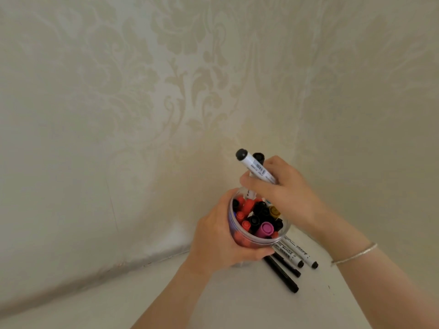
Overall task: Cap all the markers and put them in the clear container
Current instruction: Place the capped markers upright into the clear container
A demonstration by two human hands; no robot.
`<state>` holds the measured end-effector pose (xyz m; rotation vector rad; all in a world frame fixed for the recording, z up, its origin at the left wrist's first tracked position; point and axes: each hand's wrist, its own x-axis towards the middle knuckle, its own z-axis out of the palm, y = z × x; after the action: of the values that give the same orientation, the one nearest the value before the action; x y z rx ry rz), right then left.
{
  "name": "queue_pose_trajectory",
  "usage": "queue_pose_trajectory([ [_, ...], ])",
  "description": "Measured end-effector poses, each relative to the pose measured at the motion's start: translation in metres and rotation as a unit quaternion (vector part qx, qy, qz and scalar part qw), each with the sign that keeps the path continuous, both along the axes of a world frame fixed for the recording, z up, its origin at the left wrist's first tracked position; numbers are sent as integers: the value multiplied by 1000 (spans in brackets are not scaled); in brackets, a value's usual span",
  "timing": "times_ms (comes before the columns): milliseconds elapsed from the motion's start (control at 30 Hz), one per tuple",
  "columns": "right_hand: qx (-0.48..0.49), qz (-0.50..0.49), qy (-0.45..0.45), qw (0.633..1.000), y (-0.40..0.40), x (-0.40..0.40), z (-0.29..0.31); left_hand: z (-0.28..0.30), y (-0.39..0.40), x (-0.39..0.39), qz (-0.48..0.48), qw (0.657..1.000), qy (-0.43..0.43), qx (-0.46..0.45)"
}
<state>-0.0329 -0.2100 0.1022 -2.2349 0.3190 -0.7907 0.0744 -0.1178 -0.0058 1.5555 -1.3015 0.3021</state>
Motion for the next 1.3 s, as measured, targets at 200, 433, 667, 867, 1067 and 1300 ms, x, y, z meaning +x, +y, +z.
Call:
queue_pose_trajectory([
  [200,-77,-52,-140,986,-1,-2,4,-4,0,2,15,1000,6,11],
  [433,-208,-106,1,972,0,-5,8,-4,-1,2,26,1000,11,-4],
  [667,-199,-91,128,967,-1,-13,31,1,1,-1,1,1000,-8,-30],
  [867,-265,-108,216,934,4,-13,37,-3,-1,0,-1,1000,-20,-2],
  [1067,-264,-88,239,930,6,-12,29,-2,-1,-1,-9,999,-34,10],
  [1300,-205,-56,269,939,5,-13,25,-4,-1,-2,-5,999,-31,12],
])
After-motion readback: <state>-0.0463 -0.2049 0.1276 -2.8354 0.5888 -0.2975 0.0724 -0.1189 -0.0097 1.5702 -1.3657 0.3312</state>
